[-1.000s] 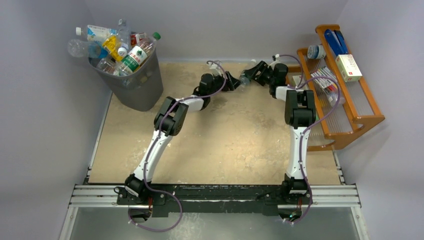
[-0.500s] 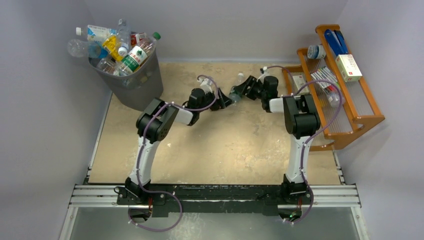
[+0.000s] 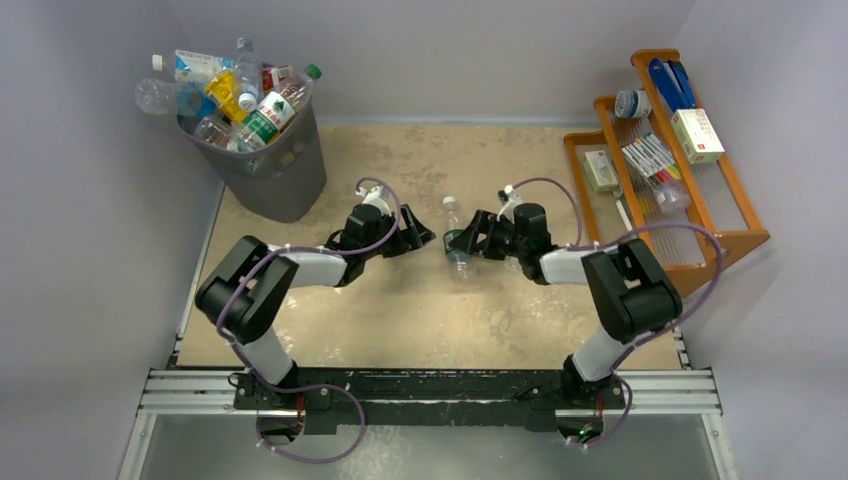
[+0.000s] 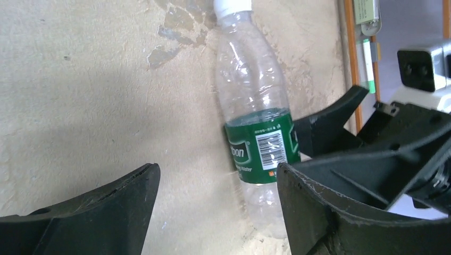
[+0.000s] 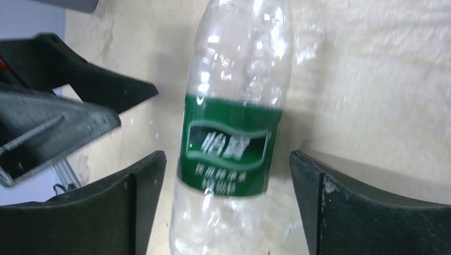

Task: Put the plastic bottles in the bin
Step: Adjust the plastic bottle at the center of the board, then pick up the plastic bottle at the center of the board.

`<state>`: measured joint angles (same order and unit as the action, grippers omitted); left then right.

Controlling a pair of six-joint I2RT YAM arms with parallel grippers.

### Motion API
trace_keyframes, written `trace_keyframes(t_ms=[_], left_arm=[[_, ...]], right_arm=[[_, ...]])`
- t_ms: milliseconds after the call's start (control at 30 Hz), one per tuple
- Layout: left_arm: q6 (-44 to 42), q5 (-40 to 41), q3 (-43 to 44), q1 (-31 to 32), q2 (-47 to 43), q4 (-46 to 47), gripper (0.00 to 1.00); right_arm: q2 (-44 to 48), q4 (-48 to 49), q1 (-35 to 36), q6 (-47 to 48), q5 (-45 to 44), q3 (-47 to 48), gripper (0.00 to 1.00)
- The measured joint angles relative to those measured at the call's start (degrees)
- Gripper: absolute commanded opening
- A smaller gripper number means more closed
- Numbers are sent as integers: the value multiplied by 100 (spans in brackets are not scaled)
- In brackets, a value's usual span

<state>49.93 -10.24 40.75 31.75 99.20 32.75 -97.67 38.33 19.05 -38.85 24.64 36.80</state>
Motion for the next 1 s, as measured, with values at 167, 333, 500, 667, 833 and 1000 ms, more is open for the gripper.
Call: trace_keyframes(t_ms=[167,333,500,667,833,1000], left_arm=[[-2,249,11,81,-590,-686,84],[74,505,234,555,-678,-1156,85],[201,855,1139,1080,-168,-1602,85],[168,1475,2503,1416,780,-2594,85],[155,2068,3047,1626,1231,-3471,86],[44,2487,3773,1681,1628,-4079,86]], right_arm=[[1163,-1016,7,262,-155,-234,100],[2907,-2260,4,586,-435,-205,100],[4363,-3383,4,761,-623,-162,100],[5421,-4382,4,778,-717,-168,100],[6166,-4999,4,769,-710,-168,100],[6422,-5265,4,734,-680,-175,100]])
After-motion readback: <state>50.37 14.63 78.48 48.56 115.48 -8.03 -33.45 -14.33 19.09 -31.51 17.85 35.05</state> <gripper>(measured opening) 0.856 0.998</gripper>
